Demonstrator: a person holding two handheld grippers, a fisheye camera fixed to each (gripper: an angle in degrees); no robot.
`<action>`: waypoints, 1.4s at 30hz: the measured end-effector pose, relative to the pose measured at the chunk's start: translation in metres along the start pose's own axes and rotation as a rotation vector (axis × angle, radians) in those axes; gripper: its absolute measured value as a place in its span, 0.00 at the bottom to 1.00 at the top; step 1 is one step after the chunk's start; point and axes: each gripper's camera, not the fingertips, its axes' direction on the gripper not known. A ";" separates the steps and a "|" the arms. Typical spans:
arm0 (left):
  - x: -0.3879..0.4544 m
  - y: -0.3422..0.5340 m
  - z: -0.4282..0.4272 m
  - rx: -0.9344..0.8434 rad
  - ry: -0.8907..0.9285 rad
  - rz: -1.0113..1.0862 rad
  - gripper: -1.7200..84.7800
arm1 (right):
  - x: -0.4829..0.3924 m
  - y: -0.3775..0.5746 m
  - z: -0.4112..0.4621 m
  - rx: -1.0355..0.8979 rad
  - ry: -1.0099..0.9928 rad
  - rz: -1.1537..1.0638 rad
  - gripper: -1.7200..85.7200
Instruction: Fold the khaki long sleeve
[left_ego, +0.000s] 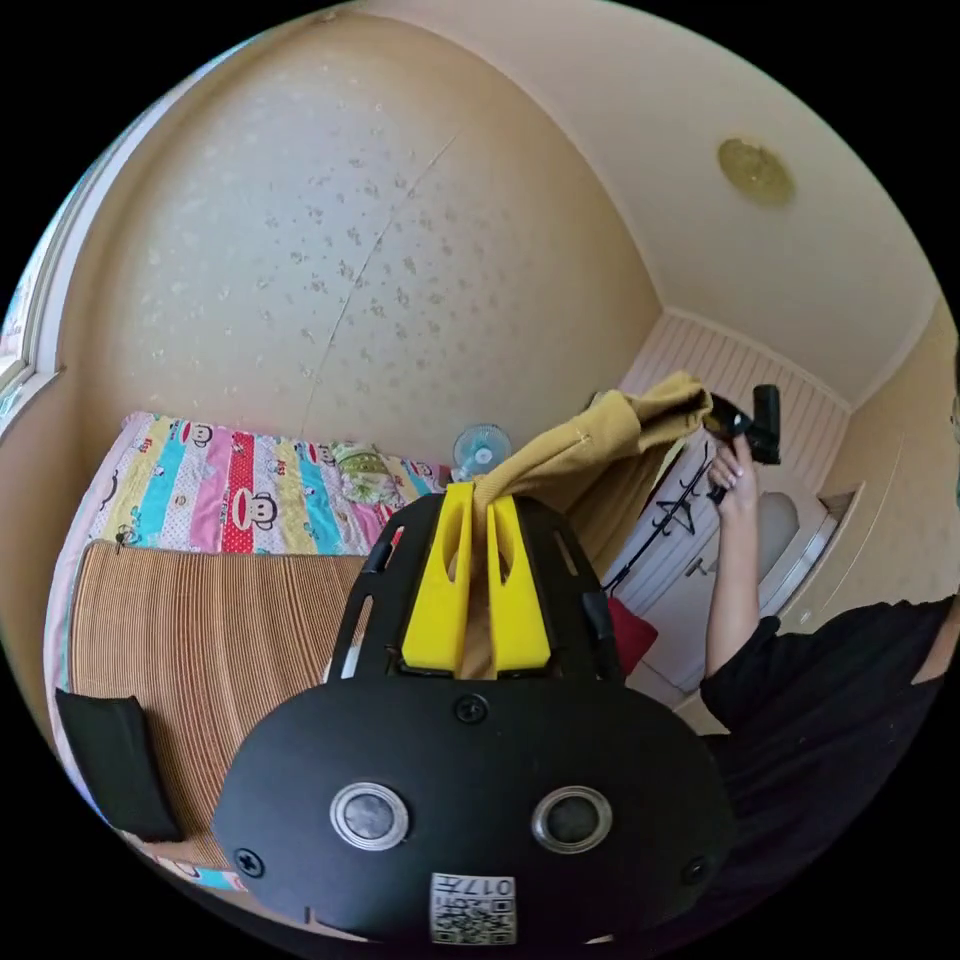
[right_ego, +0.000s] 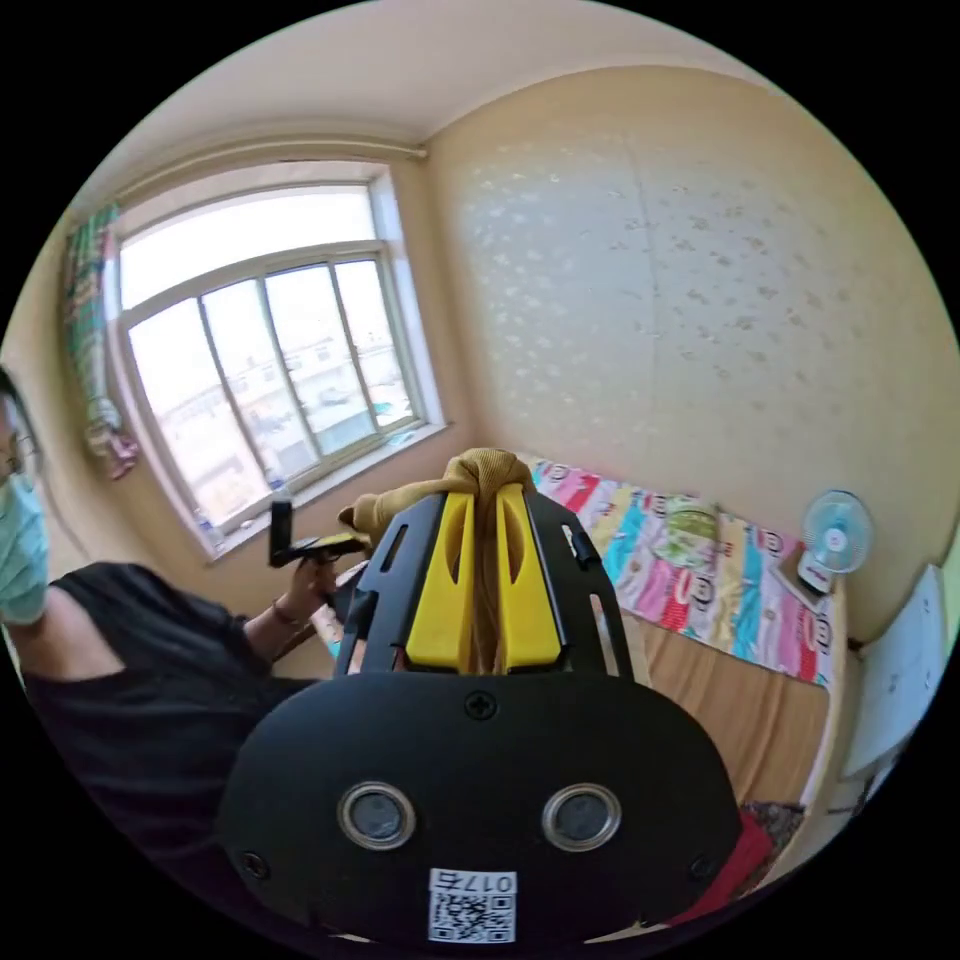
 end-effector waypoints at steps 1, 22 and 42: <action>0.010 -0.015 -0.025 0.062 0.012 0.025 0.02 | 0.007 0.004 -0.008 0.002 -0.045 -0.003 0.06; -0.280 -0.240 0.180 -0.539 -0.503 -0.311 0.09 | 0.480 -0.019 0.272 -0.517 0.204 0.518 0.07; -0.340 -0.017 -0.030 -0.753 -0.787 -0.481 0.16 | 0.538 0.369 0.249 -1.085 0.239 0.603 0.05</action>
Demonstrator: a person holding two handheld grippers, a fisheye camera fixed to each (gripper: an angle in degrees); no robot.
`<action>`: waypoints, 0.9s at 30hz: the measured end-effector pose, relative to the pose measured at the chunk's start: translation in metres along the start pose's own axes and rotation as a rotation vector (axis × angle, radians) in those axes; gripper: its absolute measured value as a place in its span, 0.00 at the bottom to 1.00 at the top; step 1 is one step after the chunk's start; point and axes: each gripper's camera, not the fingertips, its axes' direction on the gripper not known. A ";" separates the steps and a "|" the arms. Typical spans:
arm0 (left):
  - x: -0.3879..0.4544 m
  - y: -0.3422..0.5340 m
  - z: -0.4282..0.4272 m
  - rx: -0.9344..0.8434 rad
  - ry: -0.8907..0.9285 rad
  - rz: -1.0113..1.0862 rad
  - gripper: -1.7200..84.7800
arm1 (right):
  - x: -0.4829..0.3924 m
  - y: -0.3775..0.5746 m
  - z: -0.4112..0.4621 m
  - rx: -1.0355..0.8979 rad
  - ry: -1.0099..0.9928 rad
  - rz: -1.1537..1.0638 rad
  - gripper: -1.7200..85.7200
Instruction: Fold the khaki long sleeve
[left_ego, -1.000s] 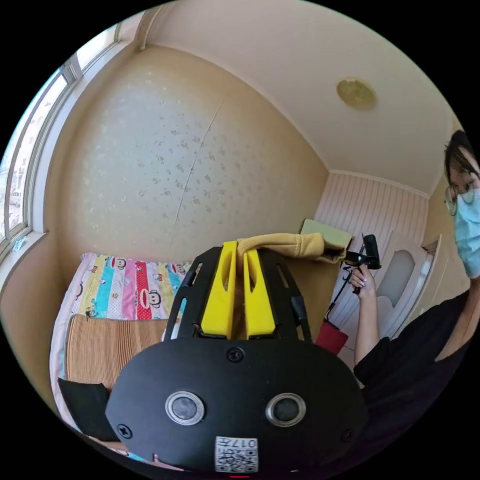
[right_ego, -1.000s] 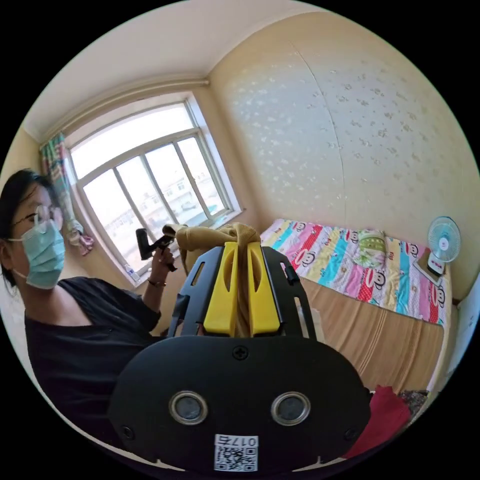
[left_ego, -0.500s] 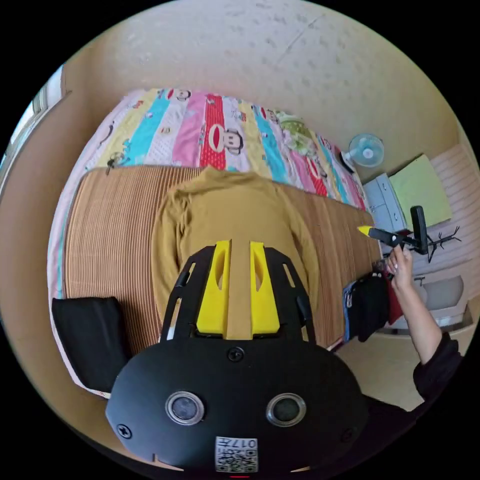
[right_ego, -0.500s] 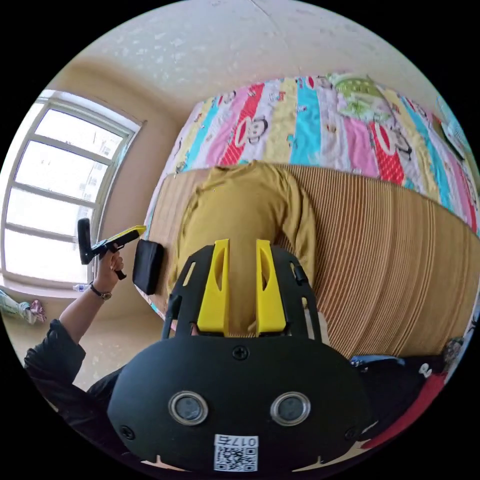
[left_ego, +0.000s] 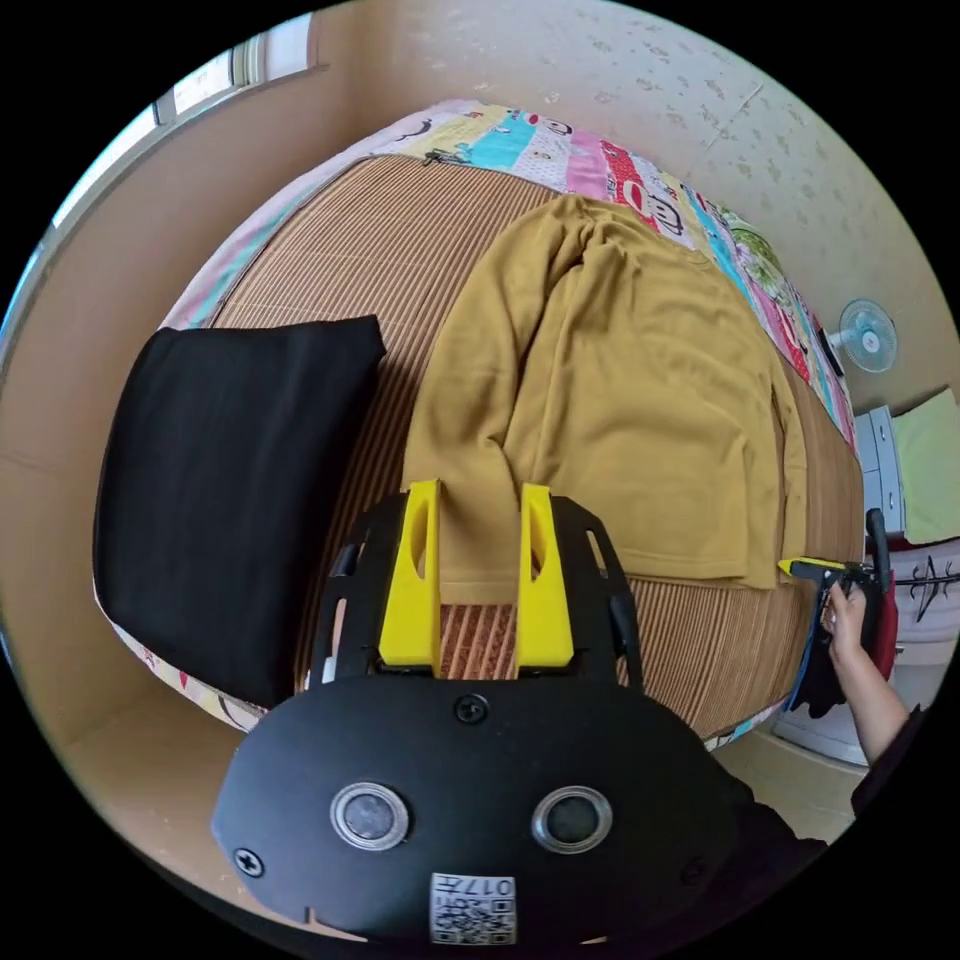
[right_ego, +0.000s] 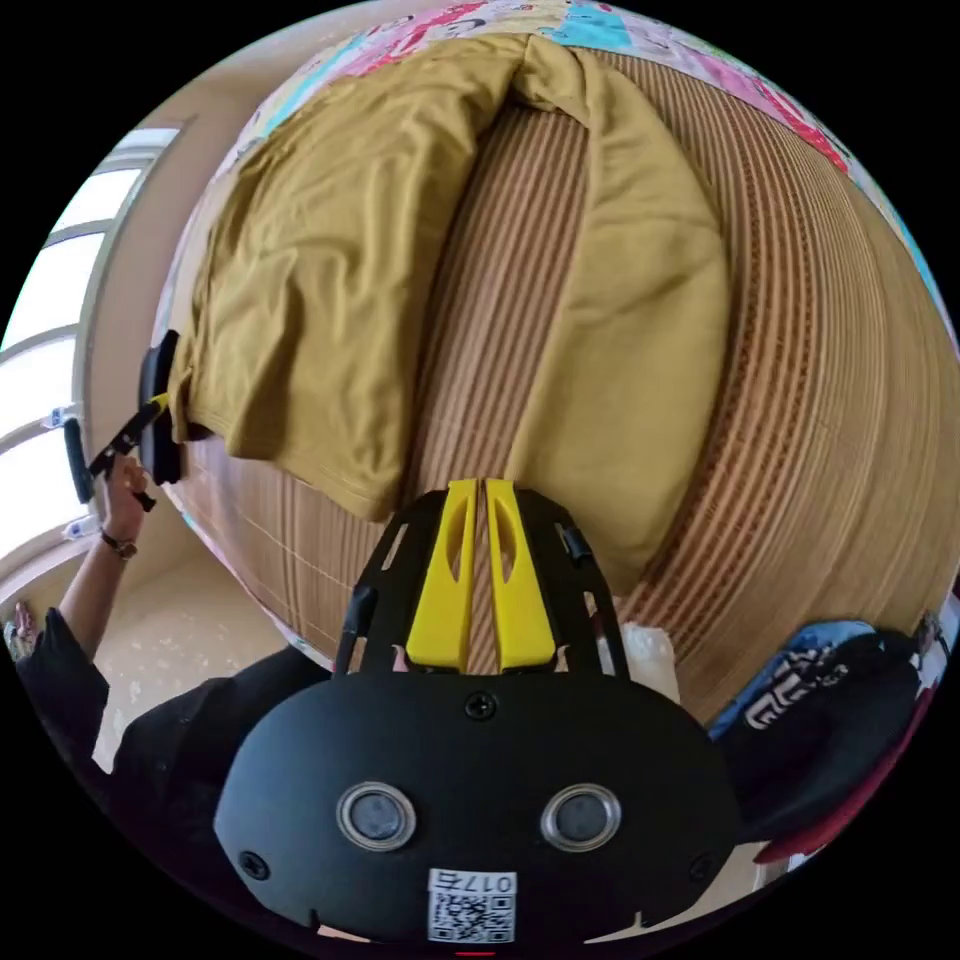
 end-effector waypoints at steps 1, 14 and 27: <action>-0.006 -0.001 0.001 -0.045 0.005 0.036 0.16 | 0.015 0.005 -0.006 0.007 0.001 0.003 0.04; -0.226 -0.017 -0.262 0.264 0.565 -0.343 0.02 | 0.229 0.131 -0.133 0.252 -0.390 0.325 0.10; -0.103 -0.057 -0.221 -0.066 0.450 -0.068 0.17 | 0.145 0.150 -0.087 0.173 -0.616 0.162 0.13</action>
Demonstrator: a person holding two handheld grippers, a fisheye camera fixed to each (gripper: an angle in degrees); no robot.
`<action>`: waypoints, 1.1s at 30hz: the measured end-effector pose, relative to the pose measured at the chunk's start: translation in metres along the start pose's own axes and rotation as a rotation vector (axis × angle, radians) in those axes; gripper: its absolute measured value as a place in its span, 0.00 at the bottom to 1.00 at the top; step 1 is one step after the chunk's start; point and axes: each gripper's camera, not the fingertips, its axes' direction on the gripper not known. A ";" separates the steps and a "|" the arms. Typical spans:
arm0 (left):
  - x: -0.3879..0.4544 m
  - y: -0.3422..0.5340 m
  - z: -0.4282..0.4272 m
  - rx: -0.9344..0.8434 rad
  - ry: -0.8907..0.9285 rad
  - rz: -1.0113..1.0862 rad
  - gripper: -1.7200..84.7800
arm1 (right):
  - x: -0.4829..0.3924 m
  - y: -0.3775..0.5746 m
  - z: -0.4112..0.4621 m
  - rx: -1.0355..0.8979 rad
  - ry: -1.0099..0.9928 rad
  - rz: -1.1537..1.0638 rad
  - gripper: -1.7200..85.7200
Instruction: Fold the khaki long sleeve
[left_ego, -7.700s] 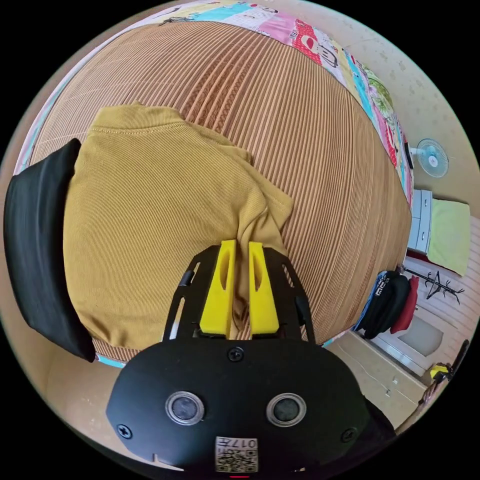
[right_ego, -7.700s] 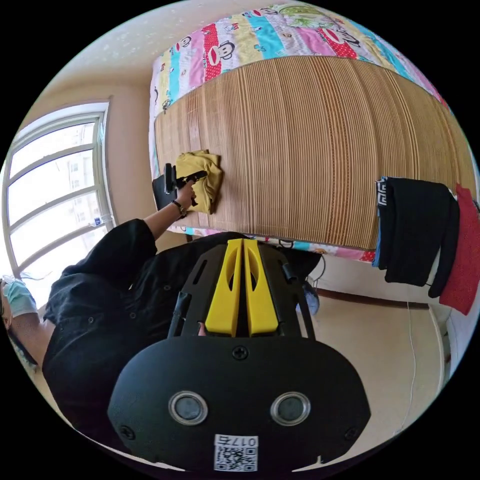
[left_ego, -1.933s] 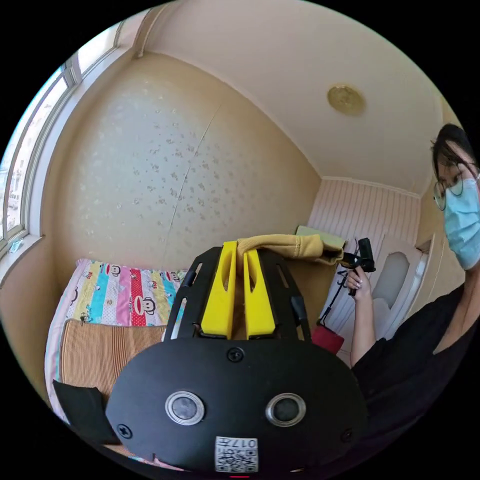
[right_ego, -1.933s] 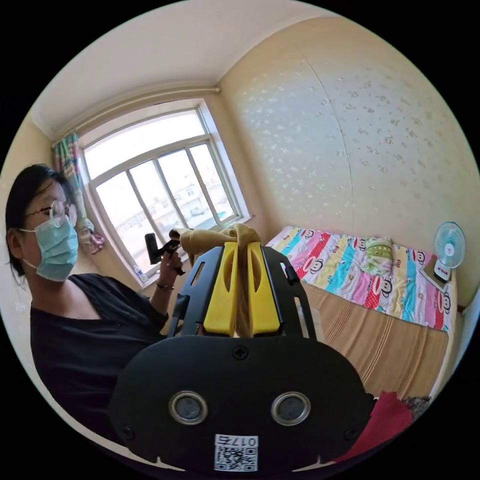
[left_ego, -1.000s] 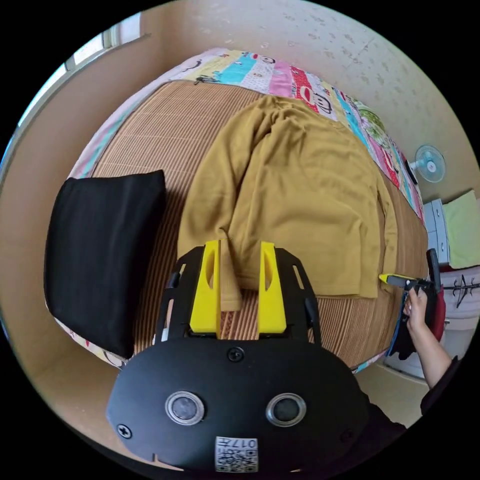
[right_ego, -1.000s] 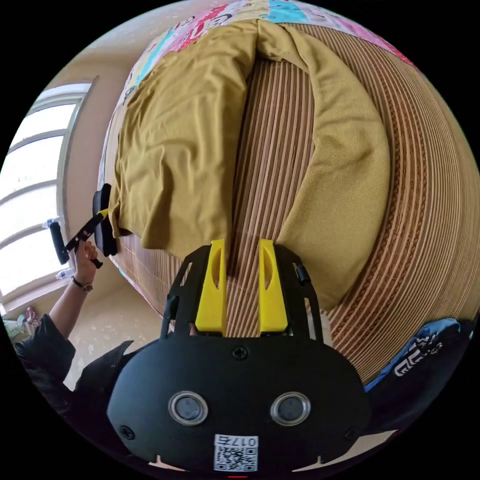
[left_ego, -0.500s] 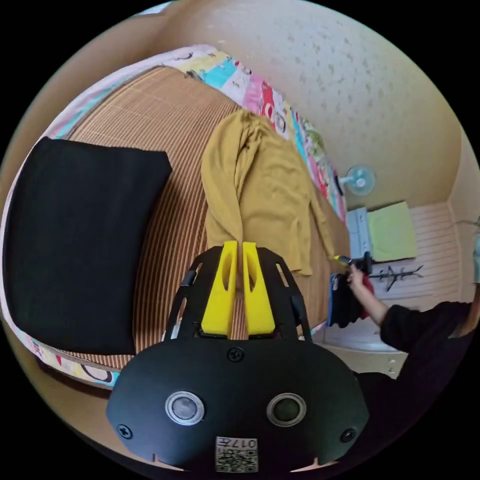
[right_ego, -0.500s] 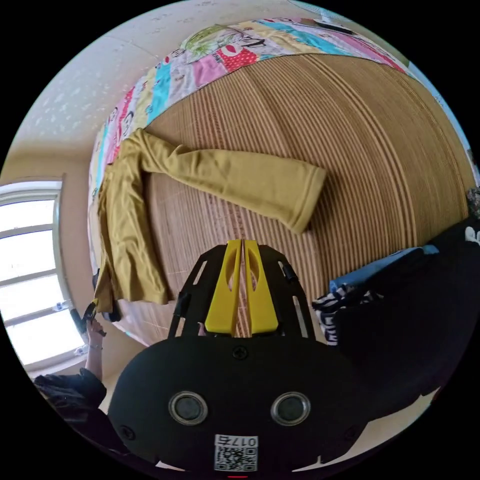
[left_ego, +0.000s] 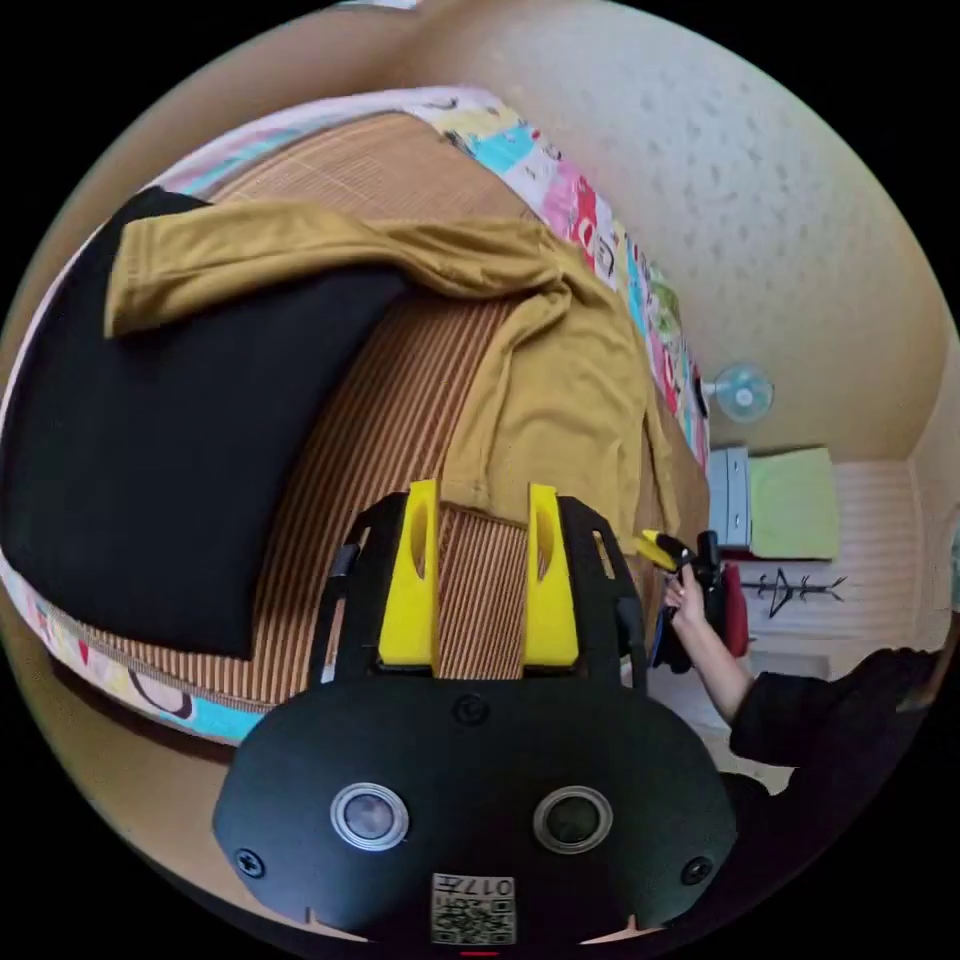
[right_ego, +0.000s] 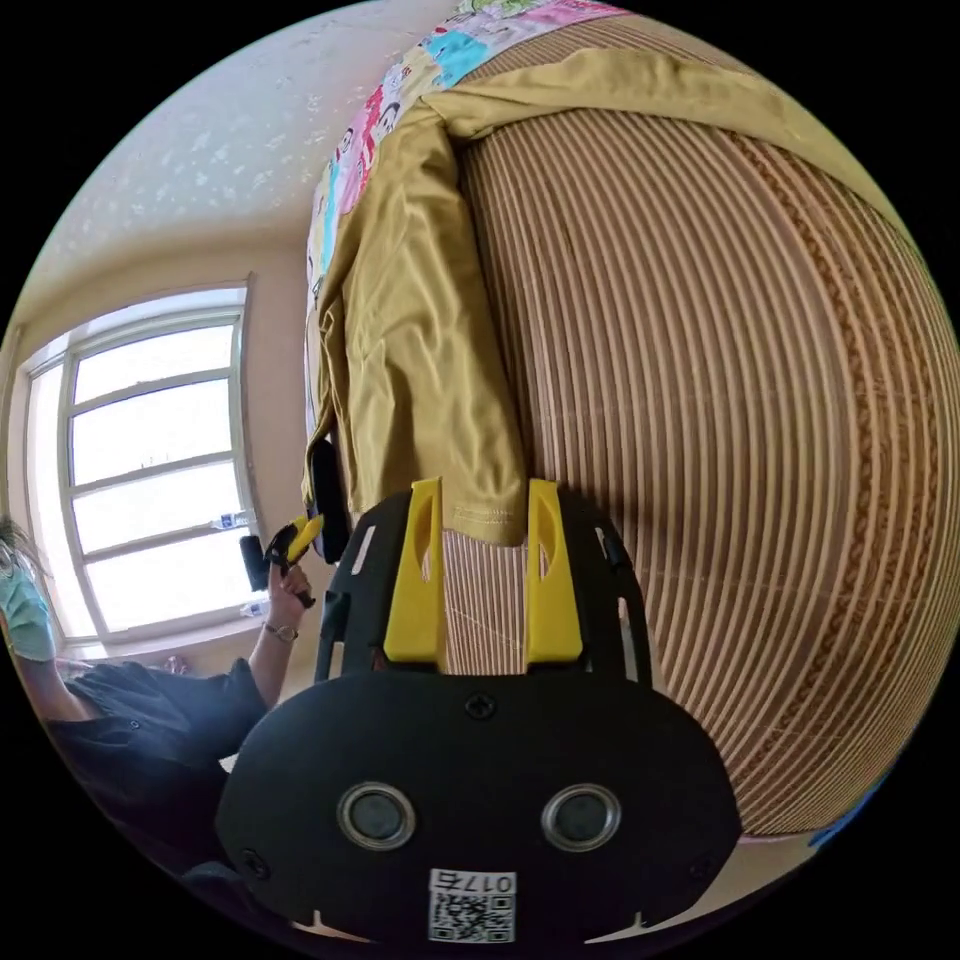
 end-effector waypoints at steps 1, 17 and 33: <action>0.014 -0.014 0.016 -0.024 -0.072 0.042 0.17 | -0.002 0.000 -0.002 -0.016 0.046 -0.008 0.11; 0.028 0.173 -0.057 -0.172 0.025 -0.085 0.10 | 0.045 0.223 -0.098 -0.205 0.247 0.101 0.05; -0.200 0.031 -0.169 0.534 0.226 -0.869 0.14 | -0.028 0.212 -0.103 -0.119 0.061 0.018 0.05</action>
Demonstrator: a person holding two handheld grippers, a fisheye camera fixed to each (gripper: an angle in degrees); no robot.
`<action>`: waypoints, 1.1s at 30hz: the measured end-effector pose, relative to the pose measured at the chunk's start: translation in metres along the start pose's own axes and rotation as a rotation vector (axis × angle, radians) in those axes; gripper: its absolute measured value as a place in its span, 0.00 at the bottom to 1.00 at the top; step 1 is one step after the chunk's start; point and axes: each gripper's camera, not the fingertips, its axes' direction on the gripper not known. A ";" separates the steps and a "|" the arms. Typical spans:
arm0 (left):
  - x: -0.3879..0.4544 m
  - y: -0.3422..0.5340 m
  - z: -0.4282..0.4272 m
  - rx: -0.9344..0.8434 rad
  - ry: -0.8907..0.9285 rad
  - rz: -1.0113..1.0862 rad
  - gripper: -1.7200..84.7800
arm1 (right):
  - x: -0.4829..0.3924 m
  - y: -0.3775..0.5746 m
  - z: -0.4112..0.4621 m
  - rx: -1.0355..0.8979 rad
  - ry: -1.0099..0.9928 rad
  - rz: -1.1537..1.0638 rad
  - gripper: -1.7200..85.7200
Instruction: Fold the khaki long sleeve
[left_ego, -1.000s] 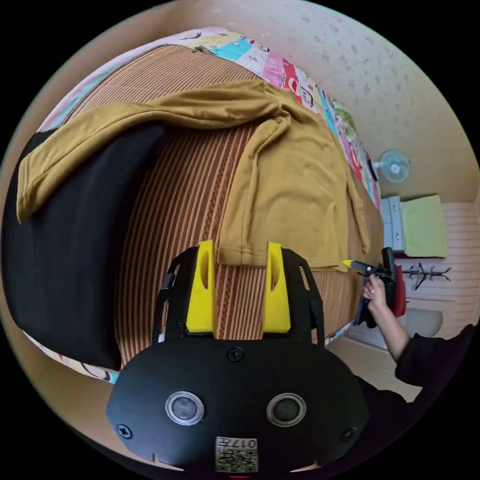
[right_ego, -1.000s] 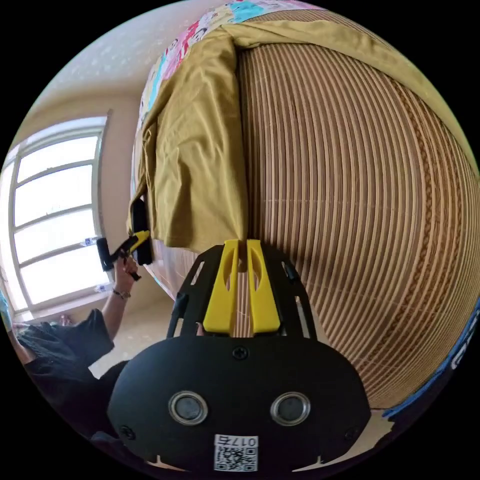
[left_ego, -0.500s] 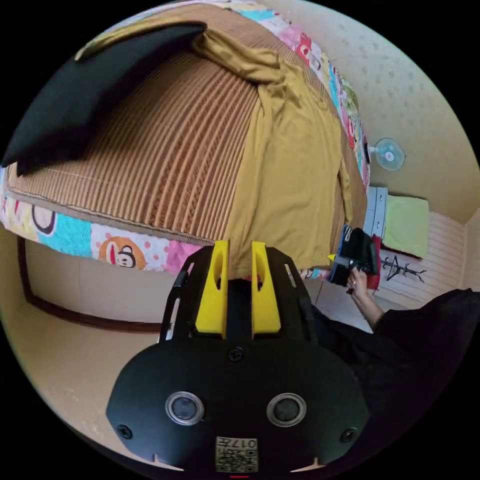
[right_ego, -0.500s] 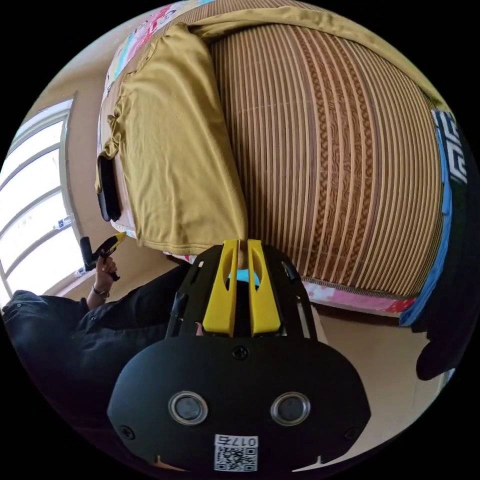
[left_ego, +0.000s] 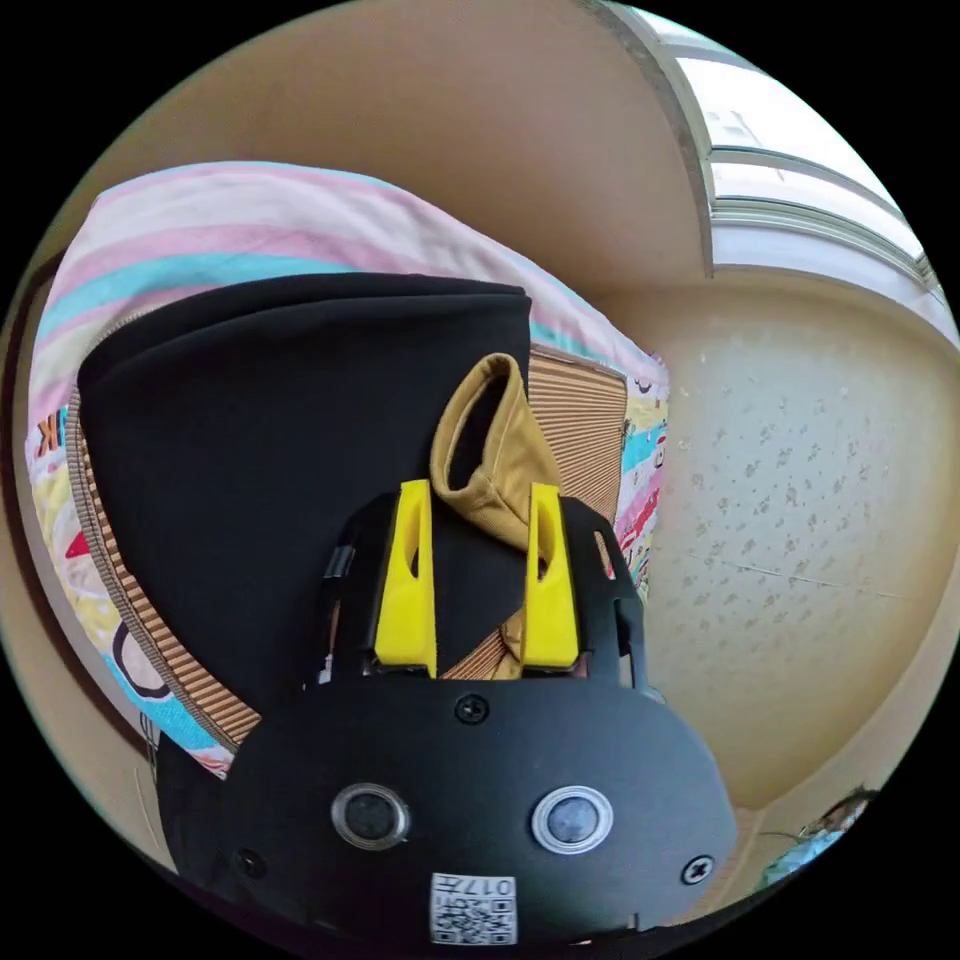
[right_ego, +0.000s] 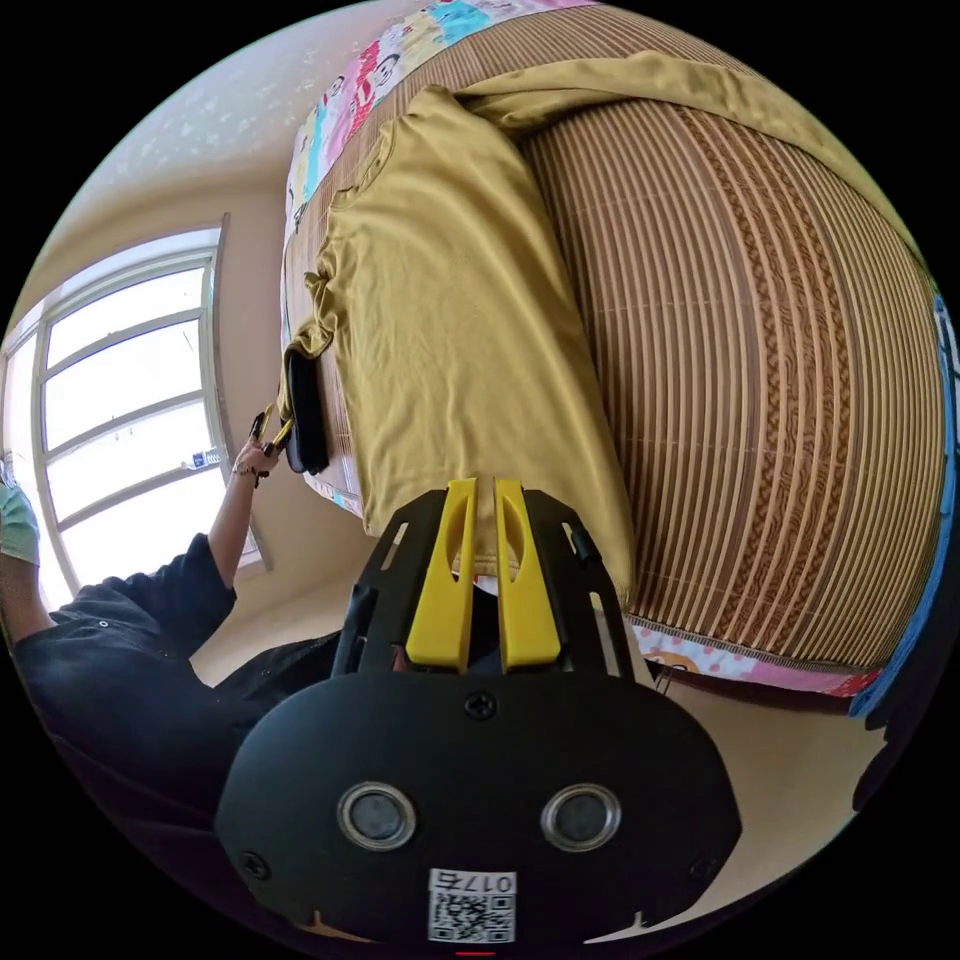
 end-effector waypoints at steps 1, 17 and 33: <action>-0.005 -0.002 0.001 -0.004 -0.011 -0.006 0.10 | -0.003 0.000 0.001 -0.008 0.010 -0.006 0.05; 0.304 0.263 -0.029 -0.200 0.732 1.238 0.07 | -0.006 0.055 0.022 0.135 -0.229 0.099 0.03; 0.080 0.310 0.246 -0.411 0.120 0.852 0.17 | -0.027 0.078 0.042 0.208 -0.197 0.129 0.05</action>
